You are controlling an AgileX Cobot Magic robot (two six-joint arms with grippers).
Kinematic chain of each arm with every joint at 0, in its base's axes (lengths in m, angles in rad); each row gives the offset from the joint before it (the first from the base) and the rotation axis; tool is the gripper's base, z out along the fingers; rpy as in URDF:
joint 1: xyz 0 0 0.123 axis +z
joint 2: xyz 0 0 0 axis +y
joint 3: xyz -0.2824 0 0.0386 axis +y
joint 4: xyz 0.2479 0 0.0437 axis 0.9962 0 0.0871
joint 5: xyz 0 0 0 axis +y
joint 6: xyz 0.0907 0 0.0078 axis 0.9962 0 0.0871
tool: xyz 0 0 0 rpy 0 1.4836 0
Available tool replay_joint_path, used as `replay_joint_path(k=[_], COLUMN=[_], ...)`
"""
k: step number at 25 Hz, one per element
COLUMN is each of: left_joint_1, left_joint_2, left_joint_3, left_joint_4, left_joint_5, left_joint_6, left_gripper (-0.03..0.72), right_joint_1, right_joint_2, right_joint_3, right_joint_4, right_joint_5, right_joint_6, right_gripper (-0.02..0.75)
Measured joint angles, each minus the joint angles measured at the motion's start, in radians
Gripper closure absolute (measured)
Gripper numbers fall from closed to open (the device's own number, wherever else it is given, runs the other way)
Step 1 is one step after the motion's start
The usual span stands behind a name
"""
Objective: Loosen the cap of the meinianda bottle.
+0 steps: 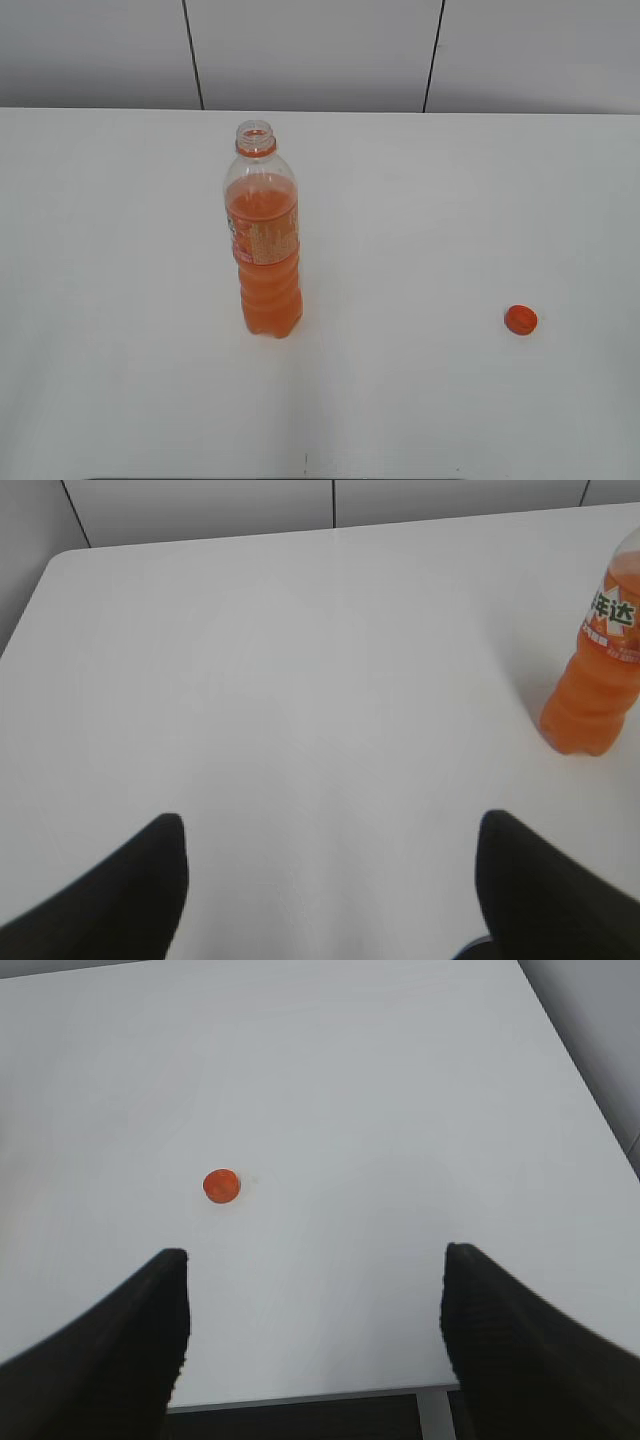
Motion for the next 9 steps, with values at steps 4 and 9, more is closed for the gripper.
replay_joint_path(k=[4, 9], left_joint_1=[0.0, 0.0], left_joint_2=[0.0, 0.0], left_joint_3=[0.0, 0.0], left_joint_4=[0.0, 0.0], left_joint_5=[0.0, 0.0], left_joint_6=[0.0, 0.0], left_gripper=[0.147, 0.147], right_joint_1=[0.0, 0.0], right_joint_2=[0.0, 0.0], right_joint_3=[0.0, 0.0], right_joint_4=[0.0, 0.0], right_joint_5=[0.0, -0.001], right_joint_6=[0.0, 0.0], right_gripper=[0.15, 0.15])
